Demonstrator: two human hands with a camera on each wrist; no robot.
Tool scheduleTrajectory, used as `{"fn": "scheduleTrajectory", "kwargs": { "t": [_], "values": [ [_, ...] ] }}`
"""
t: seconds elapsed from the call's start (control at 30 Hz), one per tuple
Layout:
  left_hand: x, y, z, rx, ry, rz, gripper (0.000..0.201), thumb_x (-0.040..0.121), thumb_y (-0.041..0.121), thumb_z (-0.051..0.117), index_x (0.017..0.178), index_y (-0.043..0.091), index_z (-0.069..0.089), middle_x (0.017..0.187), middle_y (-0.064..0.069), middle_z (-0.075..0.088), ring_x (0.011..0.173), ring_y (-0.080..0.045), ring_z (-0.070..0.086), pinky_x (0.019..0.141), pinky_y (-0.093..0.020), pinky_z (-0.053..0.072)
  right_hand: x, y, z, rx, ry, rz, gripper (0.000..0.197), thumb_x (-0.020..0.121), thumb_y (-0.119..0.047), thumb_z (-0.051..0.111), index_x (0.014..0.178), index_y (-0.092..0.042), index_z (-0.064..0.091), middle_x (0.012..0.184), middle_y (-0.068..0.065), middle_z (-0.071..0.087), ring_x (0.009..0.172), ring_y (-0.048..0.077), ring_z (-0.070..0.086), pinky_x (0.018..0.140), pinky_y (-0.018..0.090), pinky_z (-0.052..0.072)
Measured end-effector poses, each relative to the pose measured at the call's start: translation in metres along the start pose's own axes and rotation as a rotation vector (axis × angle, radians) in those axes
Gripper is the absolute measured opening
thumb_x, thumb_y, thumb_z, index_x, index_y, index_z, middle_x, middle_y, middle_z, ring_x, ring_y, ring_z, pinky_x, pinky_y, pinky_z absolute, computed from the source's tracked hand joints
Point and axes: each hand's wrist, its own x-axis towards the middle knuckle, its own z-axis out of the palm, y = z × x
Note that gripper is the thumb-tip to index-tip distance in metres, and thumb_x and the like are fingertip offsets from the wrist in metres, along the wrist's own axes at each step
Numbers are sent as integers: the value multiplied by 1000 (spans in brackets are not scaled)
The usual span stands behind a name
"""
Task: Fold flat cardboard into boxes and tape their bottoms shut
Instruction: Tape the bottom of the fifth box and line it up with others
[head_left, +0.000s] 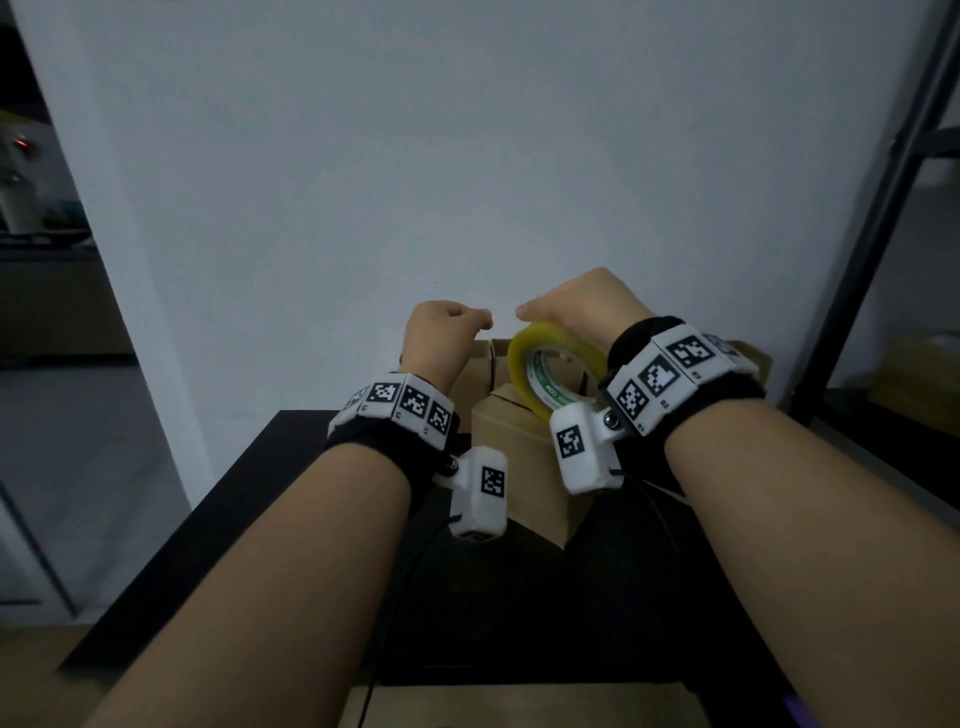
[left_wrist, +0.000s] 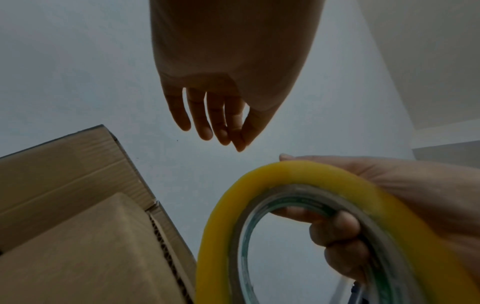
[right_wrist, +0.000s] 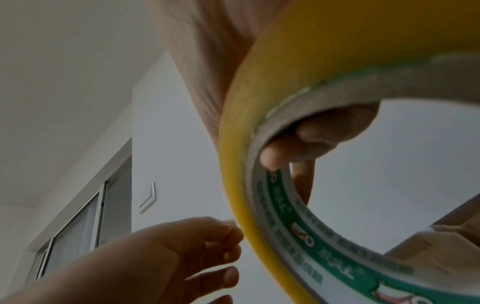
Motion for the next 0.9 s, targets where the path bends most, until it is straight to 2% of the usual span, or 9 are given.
{"fn": "scheduleTrajectory", "kwargs": {
  "t": [0.07,0.23,0.3,0.4,0.5,0.63,0.7,0.8,0.9],
  "values": [
    [1,-3,3,21,17,-16,19,81,25,68,73,9,73,84,-12,71,82,-24,64,80,-39,53,-2,3,-3,-3,-22,-68,56,86,-41,69,130,-8,60,136,7,58,122,23,55,104,34,43],
    [5,-16,4,56,47,-58,26,83,24,66,64,6,69,64,-5,65,65,-19,57,68,-29,48,-8,13,-7,118,-9,78,72,76,-64,68,114,-3,62,105,11,69,89,26,66,67,30,50],
    [5,-22,4,59,54,-63,29,85,23,66,57,15,65,61,-3,61,63,-17,55,63,-25,45,-13,19,-6,219,-19,91,68,75,-66,67,104,-4,67,88,10,73,78,24,69,64,29,51],
    [6,-34,3,62,86,-82,30,86,22,65,63,4,69,61,-12,60,60,-22,53,60,-29,44,-20,25,-3,408,-57,71,51,81,-58,67,88,-8,73,67,8,71,65,21,68,66,29,53],
    [8,-47,4,15,86,-119,23,87,18,63,72,2,69,70,-15,65,63,-24,59,64,-33,50,-17,27,-2,581,-110,46,37,85,-47,68,101,-14,72,68,9,72,60,19,68,59,25,54],
    [5,-54,11,-135,-4,-176,20,96,14,52,84,3,63,73,-9,66,54,-22,61,53,-27,51,-11,26,0,588,-103,1,28,86,-32,68,99,-7,73,66,10,70,53,18,64,52,25,52],
    [3,-55,14,-135,-54,-177,22,99,18,47,96,-1,58,71,-9,67,55,-23,63,51,-26,52,-11,25,3,582,-91,-6,27,86,-30,68,96,-6,73,66,11,69,51,17,63,52,25,52],
    [0,-54,18,-67,-96,-163,19,102,19,40,95,4,51,66,-6,65,52,-15,60,46,-20,48,-13,27,6,587,-75,-17,32,86,-34,69,97,-4,72,65,11,67,49,19,60,51,24,51],
    [0,-55,22,-11,-126,-152,20,101,17,35,102,3,50,67,-4,64,59,-16,59,57,-26,50,-16,29,5,573,-53,-5,39,85,-41,71,92,-3,70,65,13,65,48,20,59,47,23,50]
  ]
}}
